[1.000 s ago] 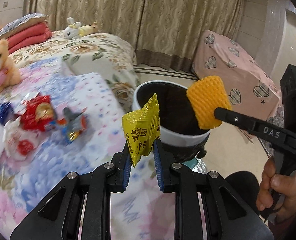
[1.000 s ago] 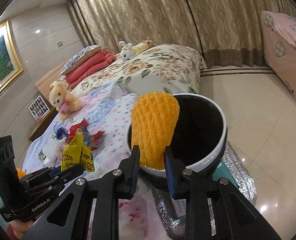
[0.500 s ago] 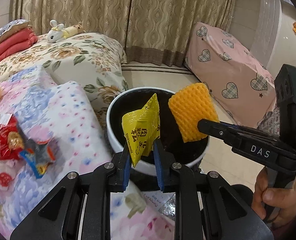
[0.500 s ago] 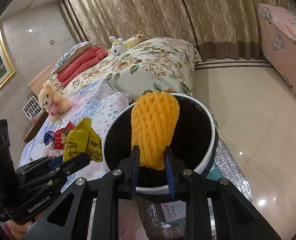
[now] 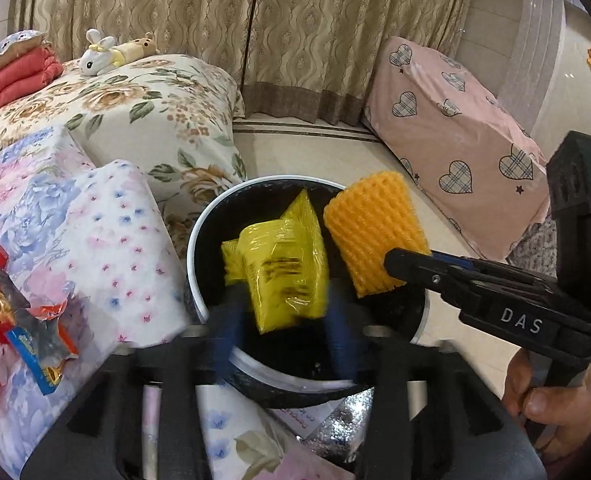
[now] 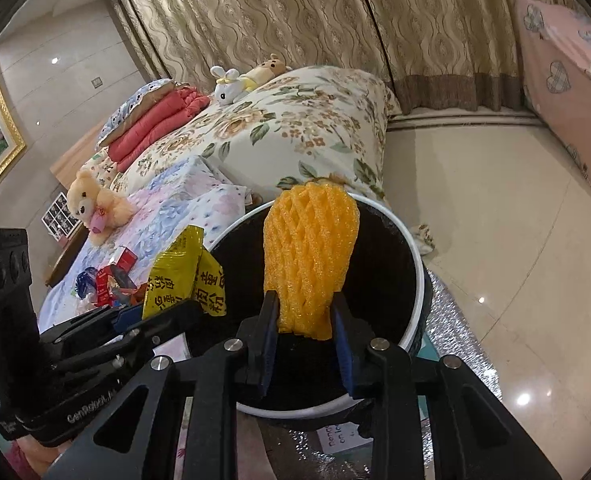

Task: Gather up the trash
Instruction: 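Open both tools over the bin to drop the bag and net, then grasp the white tissue with the left tool while the right tool grasps the orange wrapper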

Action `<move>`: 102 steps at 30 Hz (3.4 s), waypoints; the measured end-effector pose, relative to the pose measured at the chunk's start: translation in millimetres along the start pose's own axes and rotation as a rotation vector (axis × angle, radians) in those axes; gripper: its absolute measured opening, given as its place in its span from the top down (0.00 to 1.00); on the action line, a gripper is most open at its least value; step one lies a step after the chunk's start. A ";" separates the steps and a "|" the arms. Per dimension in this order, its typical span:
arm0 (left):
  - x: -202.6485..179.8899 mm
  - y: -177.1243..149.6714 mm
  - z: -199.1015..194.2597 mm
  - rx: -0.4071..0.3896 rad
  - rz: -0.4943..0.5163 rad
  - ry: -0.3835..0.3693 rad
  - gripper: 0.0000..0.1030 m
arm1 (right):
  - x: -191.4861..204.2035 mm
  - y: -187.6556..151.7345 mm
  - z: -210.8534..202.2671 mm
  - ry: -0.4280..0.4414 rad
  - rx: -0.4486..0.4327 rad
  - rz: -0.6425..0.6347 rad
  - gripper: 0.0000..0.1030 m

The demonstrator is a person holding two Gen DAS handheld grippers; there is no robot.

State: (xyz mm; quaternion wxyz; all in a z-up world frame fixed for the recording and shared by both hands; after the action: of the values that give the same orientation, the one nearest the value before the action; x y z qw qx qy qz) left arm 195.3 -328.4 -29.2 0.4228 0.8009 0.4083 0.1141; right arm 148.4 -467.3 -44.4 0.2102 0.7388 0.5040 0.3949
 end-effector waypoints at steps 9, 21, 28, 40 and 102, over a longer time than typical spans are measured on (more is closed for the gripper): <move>14.7 -14.9 -13.8 -0.026 -0.057 0.021 0.26 | -11.0 -4.3 -8.5 -0.007 -0.015 0.062 0.45; 67.3 -67.6 -66.6 -0.050 -0.182 0.140 0.26 | 35.4 -17.6 -17.2 0.060 -0.041 0.028 0.30; 94.2 -90.7 -98.5 -0.077 -0.202 0.216 0.26 | 73.8 -36.7 -12.5 0.131 -0.032 -0.004 0.25; 155.2 -124.6 -151.0 -0.116 -0.294 0.414 0.21 | 133.1 -68.6 0.0 0.202 0.017 -0.096 0.23; 166.9 -123.9 -140.0 -0.100 -0.348 0.264 0.76 | 170.7 -88.5 46.9 0.248 0.088 -0.160 0.74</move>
State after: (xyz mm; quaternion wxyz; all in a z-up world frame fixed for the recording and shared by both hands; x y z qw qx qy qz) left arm 159.1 -83.1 -65.5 0.4182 0.6747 0.5858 0.1633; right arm 165.2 -272.1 -71.8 0.1443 0.6504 0.6002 0.4427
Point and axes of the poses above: each gripper's, at about its wrist camera, not at the fingertips, and z roughly the way its jaws point, x to its left, y to its top, the point moved 3 cm from there along z, roughly the way its jaws point, and after that the axes turned 6 degrees about -x, right-handed, at the moved point
